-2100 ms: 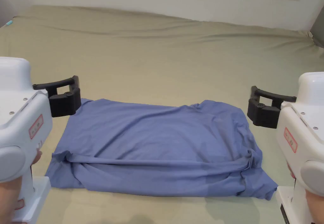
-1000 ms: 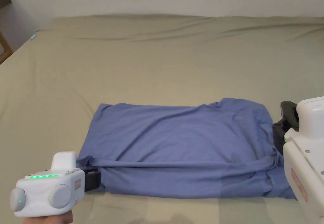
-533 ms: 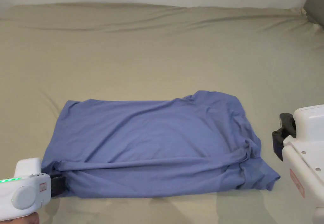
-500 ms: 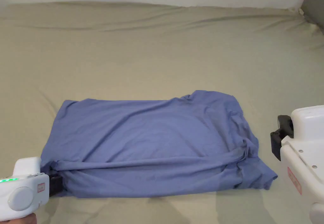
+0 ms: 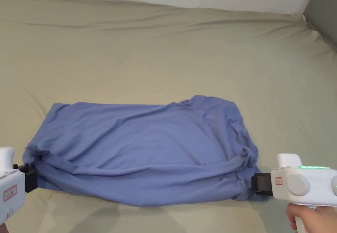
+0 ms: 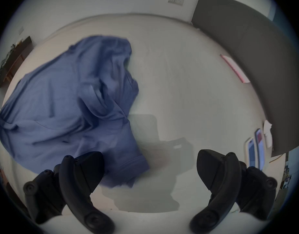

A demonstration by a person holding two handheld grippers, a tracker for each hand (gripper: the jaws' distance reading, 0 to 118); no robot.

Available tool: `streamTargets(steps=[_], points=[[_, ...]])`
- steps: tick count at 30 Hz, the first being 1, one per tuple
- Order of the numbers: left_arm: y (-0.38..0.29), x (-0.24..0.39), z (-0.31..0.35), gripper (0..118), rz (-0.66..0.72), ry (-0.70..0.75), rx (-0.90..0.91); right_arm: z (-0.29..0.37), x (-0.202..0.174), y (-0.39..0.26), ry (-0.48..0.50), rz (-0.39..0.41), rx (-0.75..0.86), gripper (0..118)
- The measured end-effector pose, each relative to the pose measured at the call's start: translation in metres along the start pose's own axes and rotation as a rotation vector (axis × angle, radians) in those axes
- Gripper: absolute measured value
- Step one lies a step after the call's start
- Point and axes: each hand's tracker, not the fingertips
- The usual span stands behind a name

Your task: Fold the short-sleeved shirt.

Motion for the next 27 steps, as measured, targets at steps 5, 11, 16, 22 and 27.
streamTargets(steps=[5, 11, 16, 22, 27], points=[[0.0, 0.001, -0.004, 7, -0.005, 0.01, -0.019, -0.012, -0.007, 0.003, 0.058, -0.062, -0.03, 112], [-0.006, -0.007, -0.023, 7, 0.006, 0.016, -0.104, 0.008, -0.024, 0.002, 0.261, -0.02, 0.007, 17], [-0.007, -0.01, -0.013, 7, 0.01, 0.013, -0.09, 0.017, -0.023, -0.002, 0.122, 0.075, 0.024, 11], [0.007, -0.012, 0.025, 7, -0.024, -0.004, -0.013, 0.101, -0.012, -0.006, 0.148, 0.027, 0.106, 11], [0.002, -0.019, 0.056, 7, -0.08, 0.043, 0.021, 0.144, 0.001, -0.022, 0.142, 0.007, 0.147, 11]])
